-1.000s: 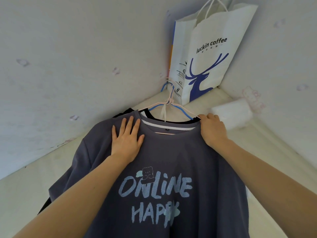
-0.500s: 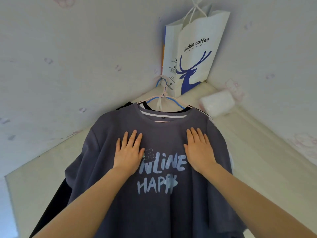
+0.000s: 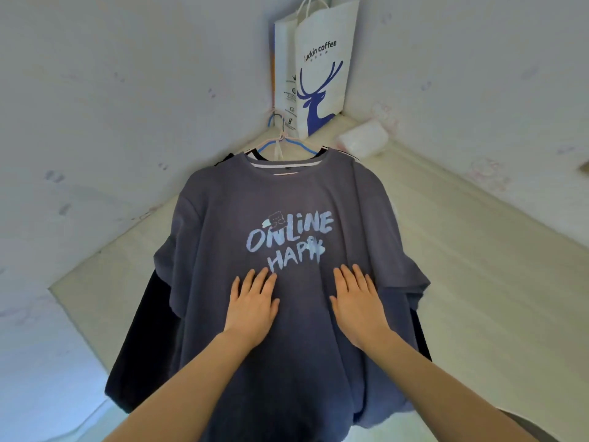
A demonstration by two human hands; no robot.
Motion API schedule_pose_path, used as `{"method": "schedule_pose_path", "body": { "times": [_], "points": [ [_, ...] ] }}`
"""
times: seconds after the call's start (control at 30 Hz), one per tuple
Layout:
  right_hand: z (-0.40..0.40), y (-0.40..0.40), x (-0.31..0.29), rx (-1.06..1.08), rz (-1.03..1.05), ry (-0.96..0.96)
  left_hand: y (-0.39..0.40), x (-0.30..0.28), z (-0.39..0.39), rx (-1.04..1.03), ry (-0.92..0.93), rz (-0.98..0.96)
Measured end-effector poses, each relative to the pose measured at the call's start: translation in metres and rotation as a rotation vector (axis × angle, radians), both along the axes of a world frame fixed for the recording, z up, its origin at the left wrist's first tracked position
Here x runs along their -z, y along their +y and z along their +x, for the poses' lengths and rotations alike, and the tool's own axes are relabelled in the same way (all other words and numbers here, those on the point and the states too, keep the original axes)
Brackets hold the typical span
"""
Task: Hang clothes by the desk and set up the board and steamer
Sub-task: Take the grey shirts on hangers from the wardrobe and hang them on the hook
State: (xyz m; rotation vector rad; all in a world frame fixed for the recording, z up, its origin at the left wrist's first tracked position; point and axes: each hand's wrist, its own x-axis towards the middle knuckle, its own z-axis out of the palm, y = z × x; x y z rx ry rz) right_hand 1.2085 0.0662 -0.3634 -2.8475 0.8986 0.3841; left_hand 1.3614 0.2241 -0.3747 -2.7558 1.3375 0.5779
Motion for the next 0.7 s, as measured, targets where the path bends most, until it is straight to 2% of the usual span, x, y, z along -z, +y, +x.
{"method": "schedule_pose_path", "body": {
  "times": [0.3, 0.4, 0.47, 0.57, 0.7],
  "points": [
    [-0.083, 0.088, 0.002, 0.119, -0.027, -0.027, 0.063, -0.005, -0.059, 0.129, 0.062, 0.012],
    [-0.089, 0.091, -0.004, 0.145, -0.027, -0.042, 0.076, 0.001, -0.065, 0.060, 0.087, -0.009],
    [-0.133, 0.120, -0.019, 0.276, -0.029, -0.057, 0.089, -0.011, -0.097, 0.166, 0.072, -0.021],
    [-0.143, 0.136, -0.019, 0.247, 0.030, -0.078, 0.096, -0.009, -0.105, 0.105, 0.087, -0.138],
    [-0.180, 0.155, -0.031, 0.359, 0.039, -0.089, 0.088, -0.019, -0.137, 0.163, 0.123, -0.268]
  ]
}}
